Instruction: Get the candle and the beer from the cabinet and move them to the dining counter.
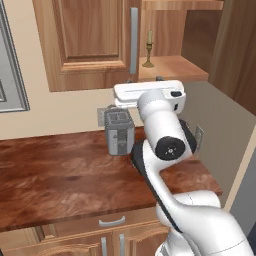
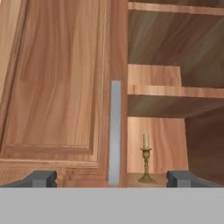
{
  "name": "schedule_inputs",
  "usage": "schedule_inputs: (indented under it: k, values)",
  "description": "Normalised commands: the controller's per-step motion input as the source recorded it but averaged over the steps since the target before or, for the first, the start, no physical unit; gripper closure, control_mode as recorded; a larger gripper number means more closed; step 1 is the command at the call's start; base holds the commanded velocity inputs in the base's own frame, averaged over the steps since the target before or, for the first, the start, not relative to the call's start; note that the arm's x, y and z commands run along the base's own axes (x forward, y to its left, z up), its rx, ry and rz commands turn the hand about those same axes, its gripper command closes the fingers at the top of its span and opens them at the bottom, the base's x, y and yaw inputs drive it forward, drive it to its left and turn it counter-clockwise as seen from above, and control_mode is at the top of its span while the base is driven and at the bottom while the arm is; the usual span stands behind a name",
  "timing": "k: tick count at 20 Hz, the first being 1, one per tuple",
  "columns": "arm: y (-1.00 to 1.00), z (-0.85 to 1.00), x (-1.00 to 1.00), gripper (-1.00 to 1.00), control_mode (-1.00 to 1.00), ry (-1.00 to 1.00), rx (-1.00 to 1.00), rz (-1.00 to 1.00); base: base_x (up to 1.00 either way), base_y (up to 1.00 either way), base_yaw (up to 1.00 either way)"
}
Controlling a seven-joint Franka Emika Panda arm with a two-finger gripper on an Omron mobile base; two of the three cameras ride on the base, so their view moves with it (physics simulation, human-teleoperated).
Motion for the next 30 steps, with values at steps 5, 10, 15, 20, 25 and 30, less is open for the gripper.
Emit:
schedule_inputs:
  k: [5,10,15,20,25,30]
  values:
    - [-0.13,0.31,0.31,-1.00,-1.00,0.01,0.10,0.05,0.00,0.00,0.00]
    - [0.05,0.06,0.39,-1.00,-1.00,0.01,0.03,0.00,0.00,0.00,0.00]
    - [-0.03,0.00,0.37,-1.00,-1.00,0.00,0.00,0.01,0.00,0.00,0.00]
    - [0.00,0.00,0.52,-1.00,-1.00,0.00,0.00,0.03,0.00,0.00,0.00]
    - [0.00,-0.03,0.53,-1.00,-1.00,0.00,0.01,0.01,0.00,0.00,0.00]
    - [0.00,-0.05,0.53,-1.00,-1.00,0.00,0.02,0.00,0.00,0.00,0.00]
